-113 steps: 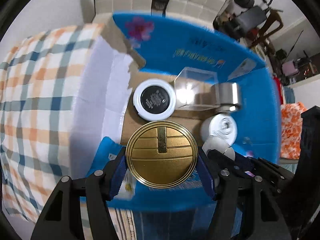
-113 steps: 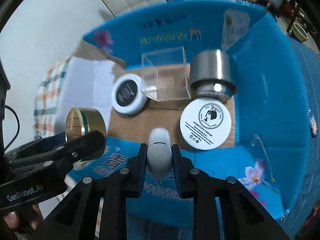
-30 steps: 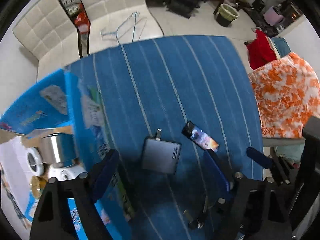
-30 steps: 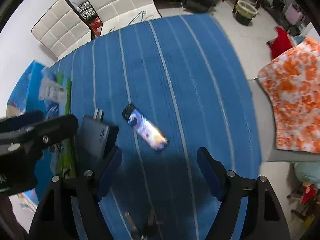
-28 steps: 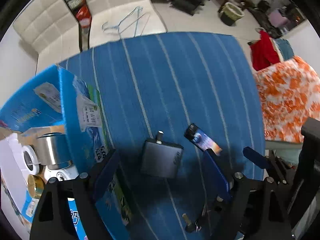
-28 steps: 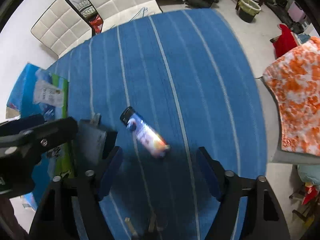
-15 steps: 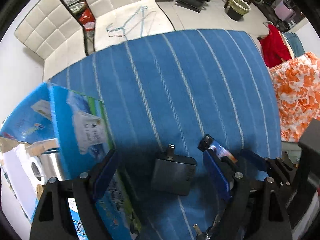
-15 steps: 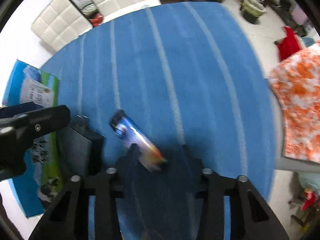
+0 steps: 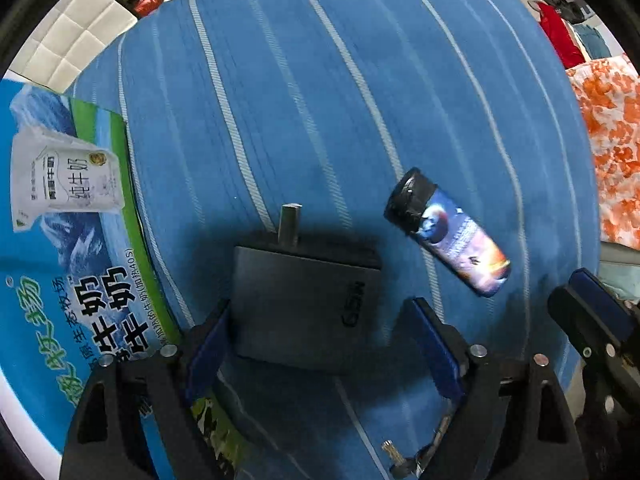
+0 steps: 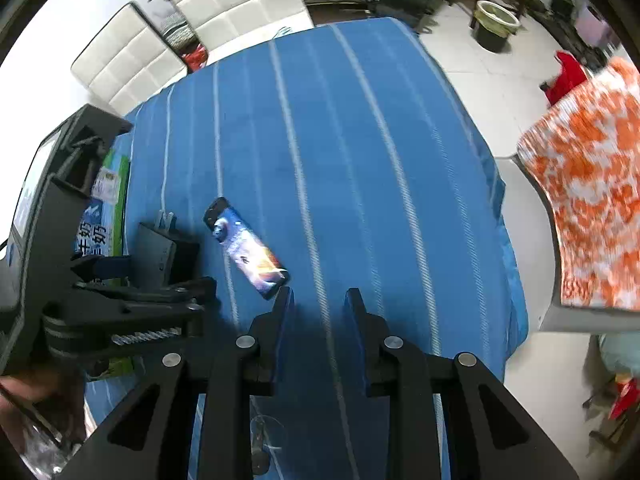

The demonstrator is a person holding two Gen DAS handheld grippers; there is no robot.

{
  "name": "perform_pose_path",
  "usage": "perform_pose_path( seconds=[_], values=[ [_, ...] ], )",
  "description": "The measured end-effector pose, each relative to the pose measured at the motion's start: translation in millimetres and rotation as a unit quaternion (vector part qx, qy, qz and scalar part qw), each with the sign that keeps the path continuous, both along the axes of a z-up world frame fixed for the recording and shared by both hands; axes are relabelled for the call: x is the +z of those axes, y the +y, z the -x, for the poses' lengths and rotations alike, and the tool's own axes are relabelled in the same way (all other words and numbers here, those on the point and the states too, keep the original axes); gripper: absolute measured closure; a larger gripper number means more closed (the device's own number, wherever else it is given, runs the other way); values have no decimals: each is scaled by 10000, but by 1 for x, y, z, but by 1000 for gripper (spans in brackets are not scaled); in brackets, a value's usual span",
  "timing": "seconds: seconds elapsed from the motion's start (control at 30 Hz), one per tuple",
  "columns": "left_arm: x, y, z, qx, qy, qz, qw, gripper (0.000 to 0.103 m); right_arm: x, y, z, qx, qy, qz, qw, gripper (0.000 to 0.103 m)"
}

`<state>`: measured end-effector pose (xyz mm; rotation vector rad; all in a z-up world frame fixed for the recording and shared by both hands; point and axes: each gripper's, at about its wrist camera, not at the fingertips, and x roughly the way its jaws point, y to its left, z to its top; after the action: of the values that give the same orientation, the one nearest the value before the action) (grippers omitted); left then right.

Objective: Organize rigid objects
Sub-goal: 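Grasp the grey charger with the left tool while the right tool grasps the lighter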

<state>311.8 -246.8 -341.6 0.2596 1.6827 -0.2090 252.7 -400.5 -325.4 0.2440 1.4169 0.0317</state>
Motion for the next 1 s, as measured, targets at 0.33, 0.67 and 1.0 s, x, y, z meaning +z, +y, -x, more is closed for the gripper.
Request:
perform_pose_path(
  seconds=[0.33,0.67,1.0],
  values=[
    [1,28,-2,768,-140,345,9963,46,-26,36,-24,668,-186,-51,9976,76],
    [3,43,-4,815,-181,484,9953,46,-18,35,-9,828,-282,-296,9957,77],
    [7,37,-7,820,-130,467,9955,46,-18,52,-15,1605,-501,-348,9852,75]
  ],
)
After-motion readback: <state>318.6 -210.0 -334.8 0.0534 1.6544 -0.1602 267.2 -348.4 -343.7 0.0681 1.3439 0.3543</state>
